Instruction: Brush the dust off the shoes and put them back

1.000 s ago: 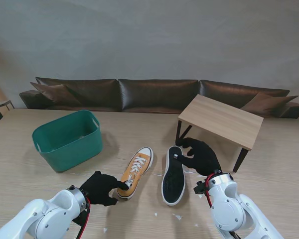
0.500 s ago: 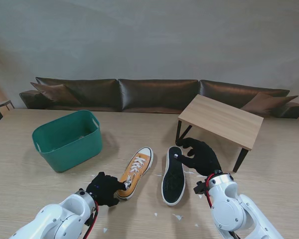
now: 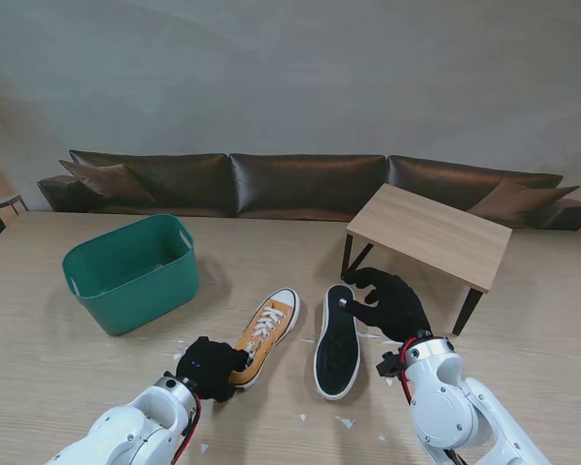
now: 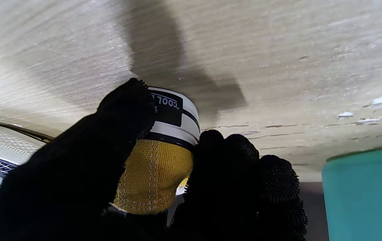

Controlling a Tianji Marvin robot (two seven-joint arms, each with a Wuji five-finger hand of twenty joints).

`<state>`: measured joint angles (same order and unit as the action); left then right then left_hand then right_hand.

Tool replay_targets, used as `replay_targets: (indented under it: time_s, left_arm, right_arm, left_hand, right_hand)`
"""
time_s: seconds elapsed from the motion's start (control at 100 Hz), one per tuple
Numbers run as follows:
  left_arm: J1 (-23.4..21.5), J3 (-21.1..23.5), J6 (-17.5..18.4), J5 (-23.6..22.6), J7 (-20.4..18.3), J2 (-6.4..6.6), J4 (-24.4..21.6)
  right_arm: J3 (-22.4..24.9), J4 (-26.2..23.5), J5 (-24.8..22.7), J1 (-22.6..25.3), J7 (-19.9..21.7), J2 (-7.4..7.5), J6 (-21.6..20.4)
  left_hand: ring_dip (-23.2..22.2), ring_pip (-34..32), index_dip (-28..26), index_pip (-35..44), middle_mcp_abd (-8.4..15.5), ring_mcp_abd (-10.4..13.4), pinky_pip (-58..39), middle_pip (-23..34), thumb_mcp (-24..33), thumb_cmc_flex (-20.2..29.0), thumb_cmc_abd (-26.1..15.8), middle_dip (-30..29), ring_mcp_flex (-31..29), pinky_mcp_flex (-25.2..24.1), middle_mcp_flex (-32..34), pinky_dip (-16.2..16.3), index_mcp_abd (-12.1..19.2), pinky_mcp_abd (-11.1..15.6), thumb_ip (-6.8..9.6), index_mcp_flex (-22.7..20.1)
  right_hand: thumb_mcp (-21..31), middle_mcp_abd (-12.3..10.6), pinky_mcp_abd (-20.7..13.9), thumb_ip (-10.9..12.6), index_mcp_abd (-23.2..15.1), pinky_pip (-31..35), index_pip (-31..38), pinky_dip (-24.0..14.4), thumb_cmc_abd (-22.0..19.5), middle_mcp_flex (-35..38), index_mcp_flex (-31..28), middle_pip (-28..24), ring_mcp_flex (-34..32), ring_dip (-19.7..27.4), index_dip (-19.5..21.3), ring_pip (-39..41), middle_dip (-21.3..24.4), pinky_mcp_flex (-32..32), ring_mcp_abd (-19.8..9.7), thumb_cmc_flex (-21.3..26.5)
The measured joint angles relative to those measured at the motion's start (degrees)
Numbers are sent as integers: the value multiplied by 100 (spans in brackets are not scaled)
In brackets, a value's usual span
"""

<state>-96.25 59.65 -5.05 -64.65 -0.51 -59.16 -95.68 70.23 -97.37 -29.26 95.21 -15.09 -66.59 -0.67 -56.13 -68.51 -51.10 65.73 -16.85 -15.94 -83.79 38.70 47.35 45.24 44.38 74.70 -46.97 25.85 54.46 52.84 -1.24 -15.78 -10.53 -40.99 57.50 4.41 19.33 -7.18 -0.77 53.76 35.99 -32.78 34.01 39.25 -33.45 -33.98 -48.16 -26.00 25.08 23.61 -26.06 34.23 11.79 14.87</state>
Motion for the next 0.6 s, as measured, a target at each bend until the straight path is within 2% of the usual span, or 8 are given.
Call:
replay_targets:
  time_s: [0.04,0.18,0.37,0.51,0.6]
  left_arm:
    - [1,-7,45,-64,130,-1,51]
    - [-17,54,207,-201,301,-9,108]
    - [-64,234,622,-402,756,-13,198]
    - [-31,354,951,-491,882,-9,207]
    - [39,399,1118,-507,1007,-8,206]
  right_arm:
    - [4,0,-1,0,-7,-1,7]
    - [16,1,-10,-3,-39,-7,37]
    - [43,7,5,-9,-72,-19,45]
    - [81,8,23,-12,-107,-33,52]
    - [108,8,45,-15,-134,-41,60]
  left_hand:
    - [14,-78,-152,43,60,43,-141,69,1,-17,102,0,-255,209,207,-165,0,-20,-61,-68]
    - [214,-71,-421,46,204,95,-392,51,-5,-57,362,-79,-803,715,774,-637,-1,-81,-58,-343]
    - [527,557,-584,244,459,212,-379,-459,-15,13,1051,-351,-1689,1556,1624,-1377,-5,-140,-62,-887]
    - [581,851,-584,244,532,245,-304,-606,46,14,1296,-424,-2024,1878,1861,-1547,-6,-140,-62,-1004]
    - [581,872,-584,239,583,287,-302,-629,94,14,1407,-427,-2009,1970,1893,-1563,-7,-136,-62,-1004]
  right_hand:
    - [0,4,0,0,6,0,0,0,0,0,0,0,0,0,0,0,0,0,2,0]
    - [0,23,0,0,10,0,0,0,-1,0,0,0,0,0,0,0,0,0,9,0]
    - [9,37,1,1,20,-1,0,0,-73,0,0,0,0,0,0,0,0,0,36,0]
    - [9,43,1,2,63,-1,0,0,-73,0,0,0,0,0,0,0,0,0,37,0]
    - [9,44,1,3,69,-1,0,-1,-73,0,0,0,0,0,0,0,0,0,38,0]
